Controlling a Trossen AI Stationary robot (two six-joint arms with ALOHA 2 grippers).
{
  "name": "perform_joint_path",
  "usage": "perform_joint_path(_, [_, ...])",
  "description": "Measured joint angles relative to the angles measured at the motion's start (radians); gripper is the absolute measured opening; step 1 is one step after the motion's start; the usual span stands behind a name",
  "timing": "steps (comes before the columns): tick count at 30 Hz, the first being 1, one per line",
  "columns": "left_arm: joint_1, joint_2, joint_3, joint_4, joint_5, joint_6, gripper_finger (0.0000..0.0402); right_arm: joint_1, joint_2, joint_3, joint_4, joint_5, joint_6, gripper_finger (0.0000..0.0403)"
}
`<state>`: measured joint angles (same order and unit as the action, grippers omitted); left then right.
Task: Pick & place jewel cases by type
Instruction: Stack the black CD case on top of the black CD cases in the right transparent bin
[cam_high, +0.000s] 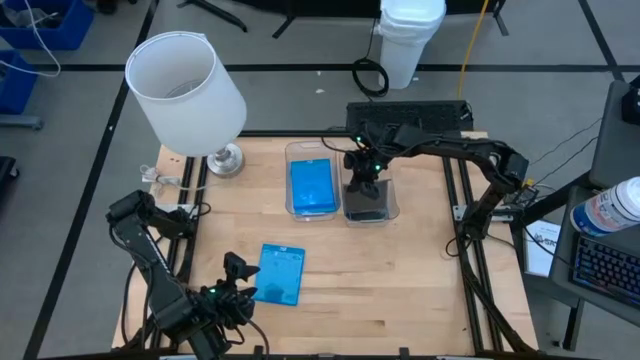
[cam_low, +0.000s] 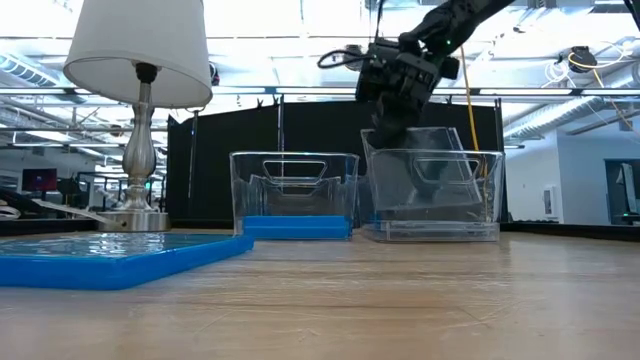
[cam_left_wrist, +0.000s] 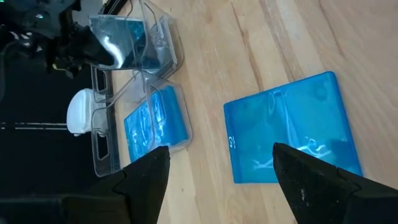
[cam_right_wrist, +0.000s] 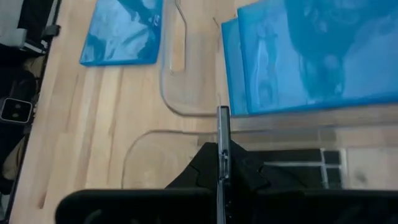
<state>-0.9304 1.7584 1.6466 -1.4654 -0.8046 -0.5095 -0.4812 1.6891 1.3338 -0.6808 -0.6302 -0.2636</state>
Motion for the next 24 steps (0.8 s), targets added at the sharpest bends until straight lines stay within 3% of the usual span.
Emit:
perform_joint_path(17, [-0.002, 0.0, 0.0, 0.0, 0.0, 0.006, 0.0285, -0.003, -0.001, -0.151, 0.151, -0.042, 0.091, 0.0006])
perform_joint_path(24, [-0.002, 0.0, 0.0, 0.0, 0.0, 0.002, 0.0285, 0.012, -0.001, -0.175, 0.185, 0.165, -0.006, 0.0051])
